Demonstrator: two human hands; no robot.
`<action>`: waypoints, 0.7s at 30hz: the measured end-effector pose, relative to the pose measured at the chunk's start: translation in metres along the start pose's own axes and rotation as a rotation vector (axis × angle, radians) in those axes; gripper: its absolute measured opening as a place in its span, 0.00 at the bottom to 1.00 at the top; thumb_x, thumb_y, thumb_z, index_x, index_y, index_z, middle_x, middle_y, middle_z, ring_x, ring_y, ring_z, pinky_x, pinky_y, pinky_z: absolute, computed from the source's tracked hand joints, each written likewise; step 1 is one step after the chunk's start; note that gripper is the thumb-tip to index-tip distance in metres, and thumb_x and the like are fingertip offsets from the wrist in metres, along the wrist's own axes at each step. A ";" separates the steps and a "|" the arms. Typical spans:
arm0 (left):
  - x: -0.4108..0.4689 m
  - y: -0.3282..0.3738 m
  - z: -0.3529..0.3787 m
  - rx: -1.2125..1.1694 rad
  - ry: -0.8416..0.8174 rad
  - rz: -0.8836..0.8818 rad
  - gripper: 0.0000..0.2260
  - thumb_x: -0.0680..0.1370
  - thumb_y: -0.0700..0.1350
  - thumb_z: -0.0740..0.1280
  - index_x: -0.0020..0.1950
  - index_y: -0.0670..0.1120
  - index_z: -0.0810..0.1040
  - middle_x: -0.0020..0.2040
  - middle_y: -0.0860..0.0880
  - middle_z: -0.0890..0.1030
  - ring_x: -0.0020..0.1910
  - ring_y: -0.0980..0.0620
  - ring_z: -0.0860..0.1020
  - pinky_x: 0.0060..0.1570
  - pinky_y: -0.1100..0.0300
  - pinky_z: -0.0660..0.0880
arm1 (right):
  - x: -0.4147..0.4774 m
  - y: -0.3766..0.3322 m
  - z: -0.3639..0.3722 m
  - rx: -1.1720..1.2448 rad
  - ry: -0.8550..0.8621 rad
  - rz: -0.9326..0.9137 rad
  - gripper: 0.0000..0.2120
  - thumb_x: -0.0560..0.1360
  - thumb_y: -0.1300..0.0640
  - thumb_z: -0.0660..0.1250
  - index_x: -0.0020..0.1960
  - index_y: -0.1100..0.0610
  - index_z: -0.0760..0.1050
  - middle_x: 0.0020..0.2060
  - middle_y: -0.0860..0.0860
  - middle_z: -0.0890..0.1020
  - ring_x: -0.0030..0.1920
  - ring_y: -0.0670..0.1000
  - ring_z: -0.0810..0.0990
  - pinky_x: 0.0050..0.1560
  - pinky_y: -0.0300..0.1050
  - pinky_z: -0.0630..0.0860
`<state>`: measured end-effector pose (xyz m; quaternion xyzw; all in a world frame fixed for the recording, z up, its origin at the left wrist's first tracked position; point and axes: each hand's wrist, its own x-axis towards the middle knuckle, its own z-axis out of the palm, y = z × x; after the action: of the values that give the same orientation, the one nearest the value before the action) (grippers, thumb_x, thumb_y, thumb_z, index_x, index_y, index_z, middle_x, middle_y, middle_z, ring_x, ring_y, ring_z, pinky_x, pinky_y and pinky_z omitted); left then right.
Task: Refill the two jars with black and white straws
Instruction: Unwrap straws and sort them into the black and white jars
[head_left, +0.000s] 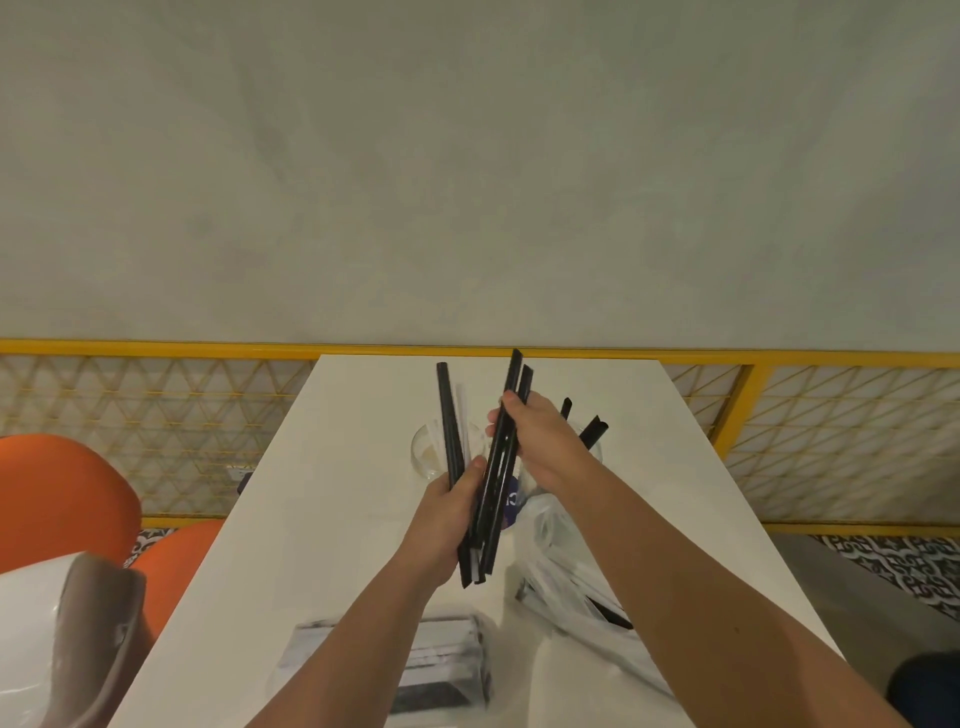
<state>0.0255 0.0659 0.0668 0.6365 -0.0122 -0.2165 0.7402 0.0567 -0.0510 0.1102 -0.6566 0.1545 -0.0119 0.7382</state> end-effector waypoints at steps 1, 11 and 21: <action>0.000 0.000 0.001 -0.001 0.027 0.001 0.15 0.81 0.47 0.58 0.39 0.42 0.76 0.25 0.51 0.79 0.24 0.55 0.77 0.26 0.64 0.74 | -0.001 -0.003 -0.002 0.048 0.018 0.003 0.08 0.82 0.57 0.53 0.54 0.61 0.68 0.37 0.53 0.75 0.36 0.49 0.76 0.41 0.44 0.76; 0.004 -0.007 0.009 0.177 0.048 0.104 0.10 0.79 0.46 0.63 0.39 0.45 0.71 0.25 0.49 0.71 0.23 0.52 0.67 0.28 0.60 0.69 | -0.009 -0.003 0.000 -0.357 0.001 -0.232 0.13 0.71 0.51 0.72 0.44 0.59 0.73 0.25 0.49 0.68 0.22 0.45 0.66 0.24 0.38 0.65; 0.005 -0.005 0.014 0.309 0.040 0.113 0.10 0.79 0.44 0.63 0.38 0.47 0.70 0.25 0.50 0.69 0.21 0.56 0.65 0.25 0.62 0.65 | 0.003 -0.023 -0.018 -0.397 0.147 -0.302 0.13 0.79 0.50 0.59 0.38 0.54 0.66 0.28 0.49 0.67 0.27 0.47 0.66 0.30 0.43 0.66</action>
<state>0.0238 0.0503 0.0632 0.7452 -0.0663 -0.1572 0.6447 0.0592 -0.0721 0.1305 -0.8017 0.1071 -0.1391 0.5714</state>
